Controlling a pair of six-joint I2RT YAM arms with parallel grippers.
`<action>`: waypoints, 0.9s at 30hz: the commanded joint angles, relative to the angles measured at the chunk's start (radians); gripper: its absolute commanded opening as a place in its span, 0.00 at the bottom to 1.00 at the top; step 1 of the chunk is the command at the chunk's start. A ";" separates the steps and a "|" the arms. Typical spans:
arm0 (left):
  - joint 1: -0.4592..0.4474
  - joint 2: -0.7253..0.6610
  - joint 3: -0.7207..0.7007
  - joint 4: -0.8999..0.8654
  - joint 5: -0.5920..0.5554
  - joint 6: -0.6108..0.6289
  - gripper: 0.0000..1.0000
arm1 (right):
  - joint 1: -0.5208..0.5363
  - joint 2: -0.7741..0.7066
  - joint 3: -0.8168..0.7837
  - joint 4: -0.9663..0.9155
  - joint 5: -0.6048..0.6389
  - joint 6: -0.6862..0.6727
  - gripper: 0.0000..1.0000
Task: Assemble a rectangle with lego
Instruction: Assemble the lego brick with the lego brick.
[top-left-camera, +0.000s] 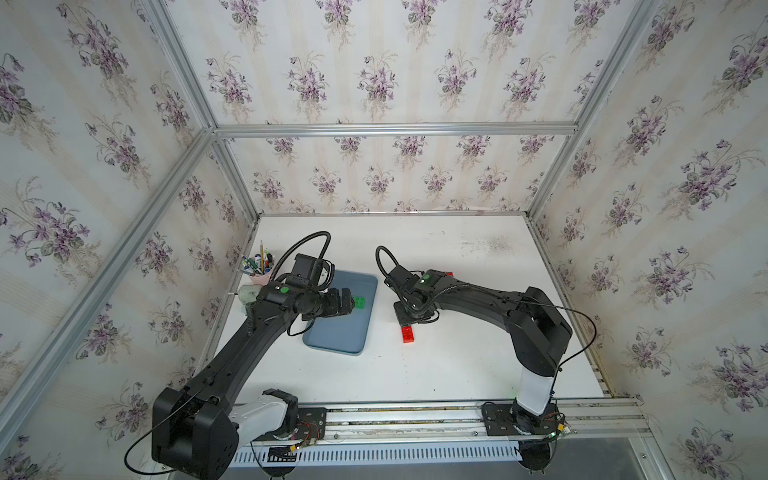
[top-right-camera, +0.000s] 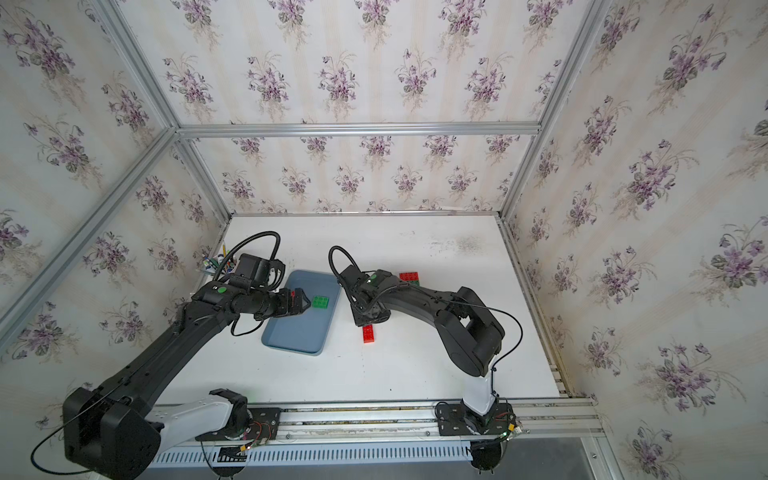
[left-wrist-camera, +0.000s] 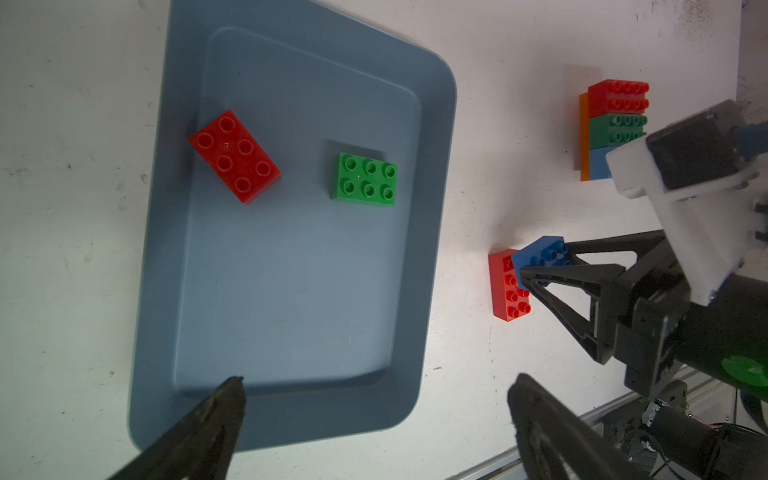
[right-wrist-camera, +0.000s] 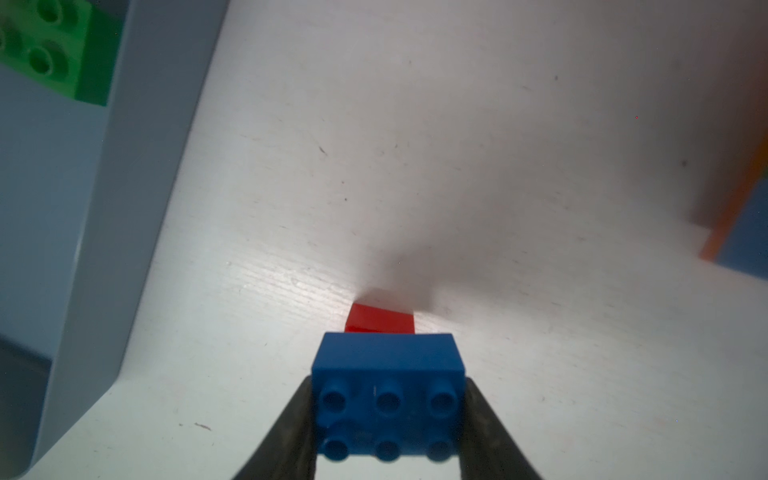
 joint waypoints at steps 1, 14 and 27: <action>-0.001 0.001 0.002 0.007 0.003 0.007 1.00 | 0.000 0.013 0.003 0.009 0.021 0.011 0.38; -0.001 0.013 0.009 0.005 0.006 0.010 1.00 | 0.000 0.025 -0.017 0.026 -0.010 0.026 0.37; -0.001 0.015 0.009 0.005 0.001 0.008 1.00 | 0.001 0.028 -0.039 0.036 0.003 0.076 0.37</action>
